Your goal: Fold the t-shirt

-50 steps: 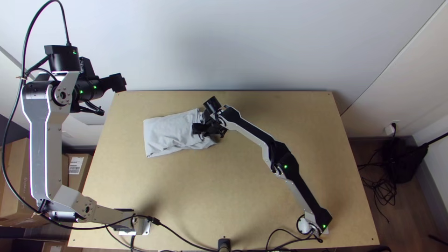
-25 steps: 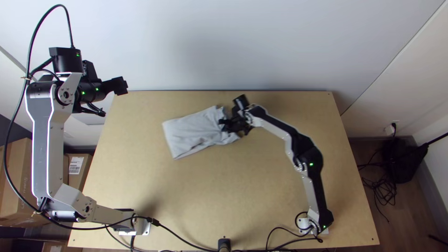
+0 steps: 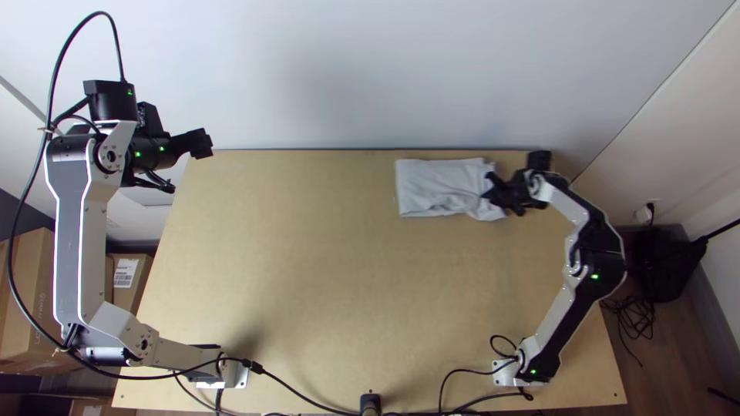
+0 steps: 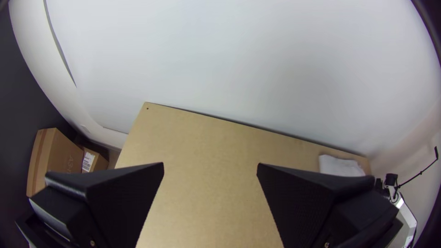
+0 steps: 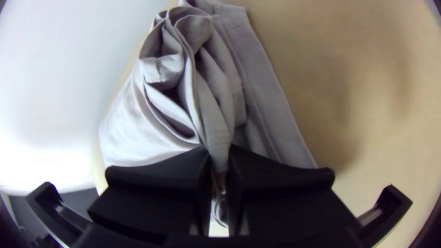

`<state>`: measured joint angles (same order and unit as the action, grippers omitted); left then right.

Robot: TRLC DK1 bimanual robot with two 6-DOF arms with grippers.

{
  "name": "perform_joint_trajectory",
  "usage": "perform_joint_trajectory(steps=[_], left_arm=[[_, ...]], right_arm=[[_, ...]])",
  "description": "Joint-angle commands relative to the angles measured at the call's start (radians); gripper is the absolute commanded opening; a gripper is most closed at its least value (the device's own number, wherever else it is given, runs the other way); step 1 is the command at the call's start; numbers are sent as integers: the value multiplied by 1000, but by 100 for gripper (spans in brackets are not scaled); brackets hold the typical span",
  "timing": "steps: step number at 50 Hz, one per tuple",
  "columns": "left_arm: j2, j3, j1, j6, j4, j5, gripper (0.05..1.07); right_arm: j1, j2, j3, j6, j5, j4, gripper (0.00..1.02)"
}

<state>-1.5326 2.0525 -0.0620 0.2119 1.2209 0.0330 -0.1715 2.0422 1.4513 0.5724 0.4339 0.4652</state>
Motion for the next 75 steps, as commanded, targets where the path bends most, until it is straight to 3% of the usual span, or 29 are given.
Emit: perform_joint_trajectory(steps=[1, 13, 15, 18, 20, 23, 26, 28, 35, 41, 47, 53, 61, 64, 67, 70, 75], left_arm=[[9, -12, -2, 24, -9, -19, 103], [12, -18, 5, 34, -14, -38, 103], [15, -22, 5, 34, -14, -39, 103], [28, -41, 2, 29, -14, -38, 103], [38, -58, -2, 26, -14, -39, 103], [58, -87, -9, 14, -14, -39, 103], [78, -109, -25, 6, -14, -41, 103], [91, -121, -41, 1, -15, -59, 103], [126, -134, -110, -17, -24, -136, 103], [193, -144, -119, -25, -61, -139, 103], [341, -261, -119, -57, -250, -134, 103], [471, -365, -125, -92, -362, -107, 103], [670, -611, -147, -155, -601, 27, 103], [744, -721, -150, -164, -693, 76, 103], [809, -804, -150, -174, -745, 93, 103], [871, -879, -153, -184, -808, 107, 103], [953, -993, -153, -210, -893, 111, 103]], right_arm=[[-115, -54, -23, 21, -14, -3, 2], [-315, -96, -49, 20, -17, 16, 4], [-336, -112, -63, 17, -17, 21, 16], [-365, -148, -81, 12, -26, 38, 46], [-384, -177, -88, 4, -54, 66, 61], [-408, -215, -94, -13, -113, 105, 74], [-439, -263, -91, -39, -124, 150, 93], [-456, -300, -88, -52, -135, 168, 99], [-487, -493, -17, -140, -141, 179, 99], [-459, -659, 95, -296, -146, 179, 99], [-381, -843, 170, -445, -146, 167, 99], [-359, -988, 208, -442, -144, 112, 99], [-350, -1130, 132, -439, -144, 4, 99], [-353, -1188, 60, -391, -146, -59, 99], [-352, -1257, -42, -356, -144, -145, 99], [-353, -1341, -151, -385, -146, -217, 99], [-356, -1528, -422, -414, -146, -534, 99]])
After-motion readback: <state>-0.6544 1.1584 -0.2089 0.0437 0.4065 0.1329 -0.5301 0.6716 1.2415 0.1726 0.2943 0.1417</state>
